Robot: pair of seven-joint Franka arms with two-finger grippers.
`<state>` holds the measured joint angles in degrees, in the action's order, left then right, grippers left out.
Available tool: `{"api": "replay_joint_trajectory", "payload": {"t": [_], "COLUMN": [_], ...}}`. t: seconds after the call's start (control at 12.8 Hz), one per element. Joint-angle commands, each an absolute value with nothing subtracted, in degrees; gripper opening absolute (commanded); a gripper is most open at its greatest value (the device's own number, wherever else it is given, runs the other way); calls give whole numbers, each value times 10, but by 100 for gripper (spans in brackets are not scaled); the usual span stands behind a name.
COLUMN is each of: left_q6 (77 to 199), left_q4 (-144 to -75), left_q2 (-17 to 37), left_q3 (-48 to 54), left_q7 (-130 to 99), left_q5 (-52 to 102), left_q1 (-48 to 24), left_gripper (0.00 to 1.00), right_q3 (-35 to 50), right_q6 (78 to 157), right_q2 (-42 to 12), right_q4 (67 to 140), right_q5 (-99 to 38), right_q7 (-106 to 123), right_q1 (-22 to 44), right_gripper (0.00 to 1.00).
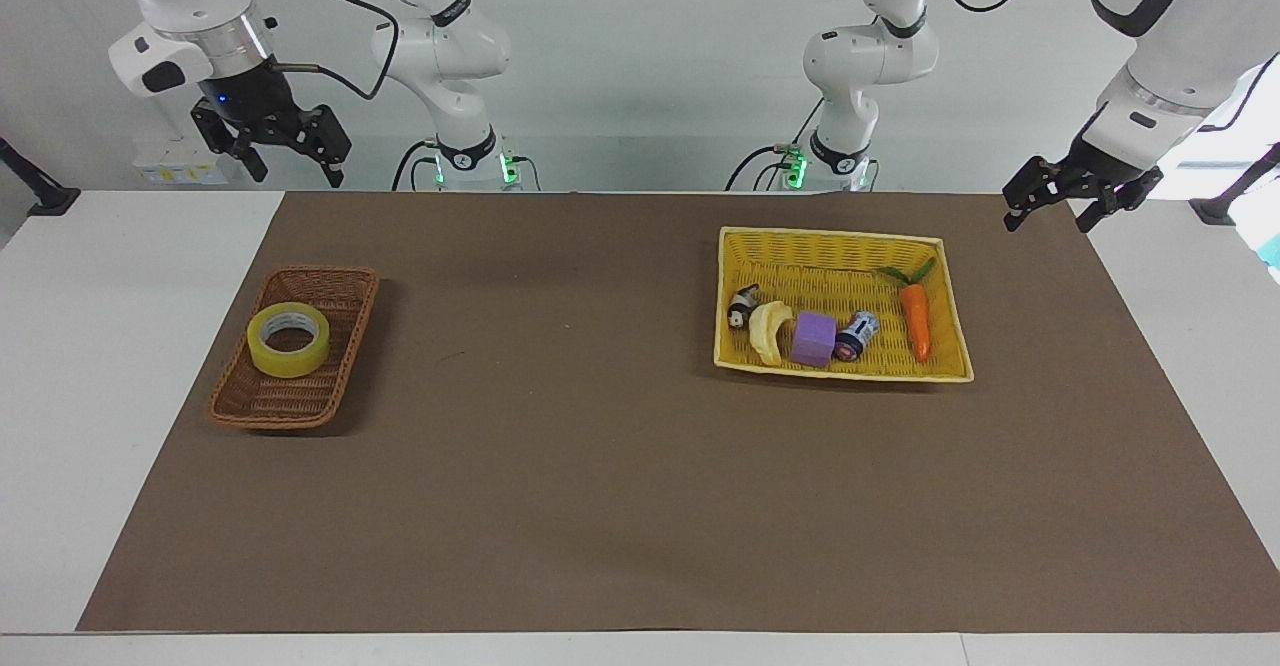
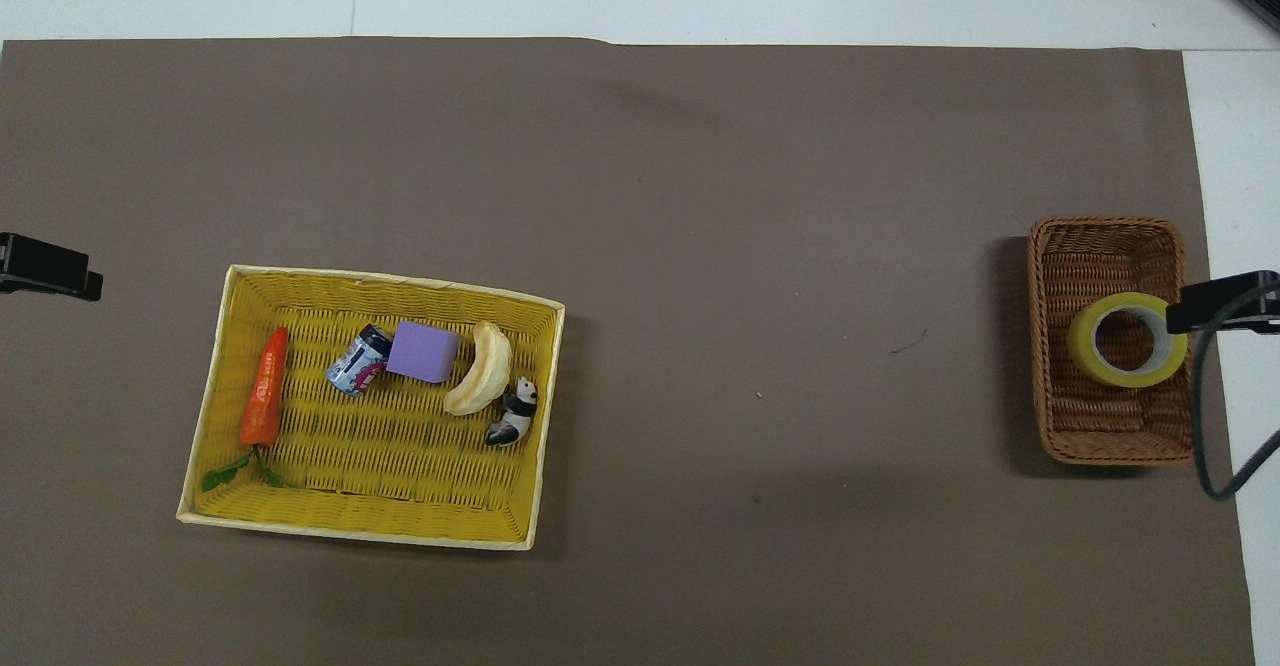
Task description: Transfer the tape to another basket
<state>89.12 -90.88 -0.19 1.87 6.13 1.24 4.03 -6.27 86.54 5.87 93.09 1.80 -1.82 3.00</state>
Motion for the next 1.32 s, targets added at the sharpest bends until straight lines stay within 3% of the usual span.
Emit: {"api": "replay_joint_trajectory", "payload": {"t": [0.0,1.25], "left_q6": [882,882], "left_q4": [-905,-905], "left_q2": [-3,-3], "left_q3": [19,19], "left_q7": [62,62], "left_q5": [2,3], "left_q1": [41,41], "left_gripper": [100,100], "right_q3": [-62,-63], "right_q6": [875,877], "right_q2": [73,69], "right_q4": [947,940], "right_q5": [30,24], "right_q7": [-17,12], "right_q1": [30,31], "right_gripper": [100,100]}}
